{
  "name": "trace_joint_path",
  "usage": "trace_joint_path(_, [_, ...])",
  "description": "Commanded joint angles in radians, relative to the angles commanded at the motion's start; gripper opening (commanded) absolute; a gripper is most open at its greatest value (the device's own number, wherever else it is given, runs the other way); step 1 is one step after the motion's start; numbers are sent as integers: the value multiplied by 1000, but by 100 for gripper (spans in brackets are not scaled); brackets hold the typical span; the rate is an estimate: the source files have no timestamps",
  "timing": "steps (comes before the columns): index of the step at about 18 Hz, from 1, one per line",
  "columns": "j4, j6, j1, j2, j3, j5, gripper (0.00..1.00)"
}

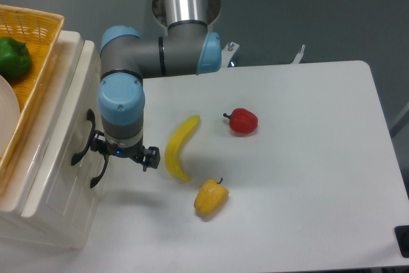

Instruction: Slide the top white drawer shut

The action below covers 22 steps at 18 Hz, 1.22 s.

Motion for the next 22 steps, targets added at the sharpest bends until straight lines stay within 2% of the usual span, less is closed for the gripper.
trace_joint_path(5, [-2,132,67,6,-2,60,100])
trace_joint_path(9, [-3,207,161,8,0,64,100])
trace_joint_path(13, [-8,310,236,17,-5,155,100])
trace_joint_path(19, [0,547,307,6,-5,251,100])
trace_joint_path(22, [3,636,373,9,5,258,100])
